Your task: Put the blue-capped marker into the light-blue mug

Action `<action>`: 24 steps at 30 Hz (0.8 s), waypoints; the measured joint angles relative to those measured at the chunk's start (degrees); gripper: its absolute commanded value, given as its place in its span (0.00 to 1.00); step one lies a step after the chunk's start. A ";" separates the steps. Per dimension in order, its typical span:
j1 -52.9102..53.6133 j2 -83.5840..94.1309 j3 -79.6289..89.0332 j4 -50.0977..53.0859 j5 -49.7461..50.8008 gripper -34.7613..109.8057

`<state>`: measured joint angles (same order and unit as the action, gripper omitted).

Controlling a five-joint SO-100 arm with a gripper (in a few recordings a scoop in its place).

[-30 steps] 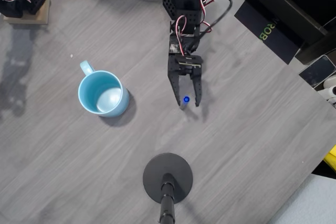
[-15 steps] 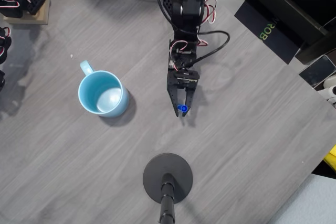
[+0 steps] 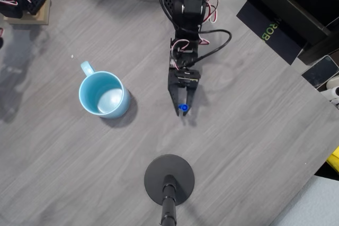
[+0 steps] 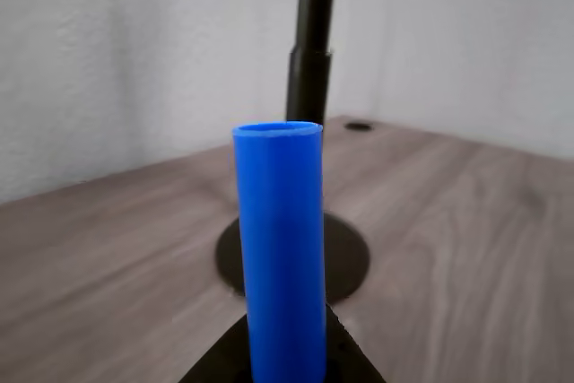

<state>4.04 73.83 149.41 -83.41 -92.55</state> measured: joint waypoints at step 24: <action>16.61 32.26 -14.50 38.76 1.93 0.24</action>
<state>20.65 106.08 134.91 -44.65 -90.62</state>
